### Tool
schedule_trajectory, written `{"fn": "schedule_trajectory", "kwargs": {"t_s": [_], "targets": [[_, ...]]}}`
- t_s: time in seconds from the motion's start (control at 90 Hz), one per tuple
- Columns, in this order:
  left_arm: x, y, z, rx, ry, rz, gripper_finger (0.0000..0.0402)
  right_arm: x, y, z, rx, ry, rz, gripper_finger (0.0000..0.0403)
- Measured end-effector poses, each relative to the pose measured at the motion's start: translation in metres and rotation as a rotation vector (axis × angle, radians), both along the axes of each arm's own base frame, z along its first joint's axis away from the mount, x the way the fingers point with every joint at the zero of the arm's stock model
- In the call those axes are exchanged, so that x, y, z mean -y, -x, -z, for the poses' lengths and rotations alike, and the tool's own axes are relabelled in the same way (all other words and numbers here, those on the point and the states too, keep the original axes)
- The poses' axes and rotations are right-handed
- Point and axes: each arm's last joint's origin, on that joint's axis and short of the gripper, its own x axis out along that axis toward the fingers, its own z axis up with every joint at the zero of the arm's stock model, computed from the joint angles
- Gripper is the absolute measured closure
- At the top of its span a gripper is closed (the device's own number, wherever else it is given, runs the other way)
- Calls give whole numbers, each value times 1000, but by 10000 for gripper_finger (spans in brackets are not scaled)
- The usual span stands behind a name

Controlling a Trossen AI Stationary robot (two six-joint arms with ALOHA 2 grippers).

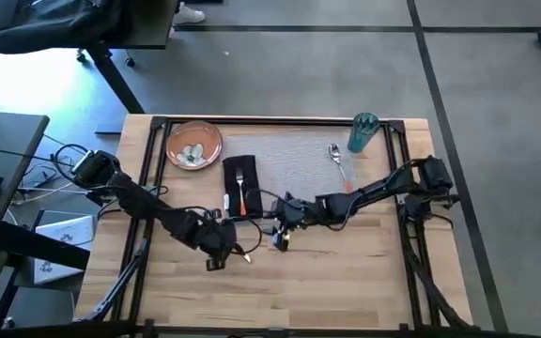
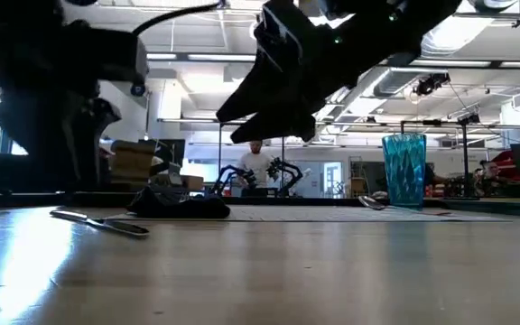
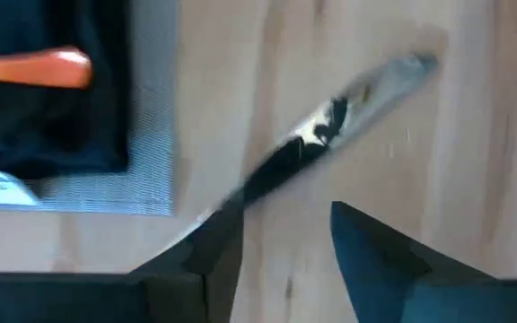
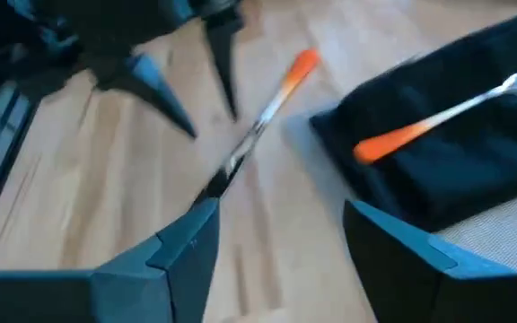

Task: Set table place
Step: Put the orange table knife on the gray table mat beside the orange spoon

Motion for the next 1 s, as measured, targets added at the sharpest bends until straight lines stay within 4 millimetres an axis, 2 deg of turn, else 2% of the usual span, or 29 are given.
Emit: {"fn": "schedule_trajectory", "kwargs": {"t_s": [0.111, 0.3, 0.567, 0.822, 1.0], "targets": [[-4, 3, 3, -9, -90, 38, 217, -4, 1, 1, -2, 28, -3, 155], [-8, 0, 2, 24, -240, 133, 214, -4, 1, 0, 4, -3, 17, 153], [-10, 0, 5, -4, -205, 190, 213, -11, 0, -3, 40, 1, 19, 153], [-15, 15, 34, 14, -159, 294, 214, -9, 0, -3, 45, 69, -18, 153], [-19, 23, 43, 42, -154, 339, 214, -10, -3, 8, 25, 47, -3, 153]]}}
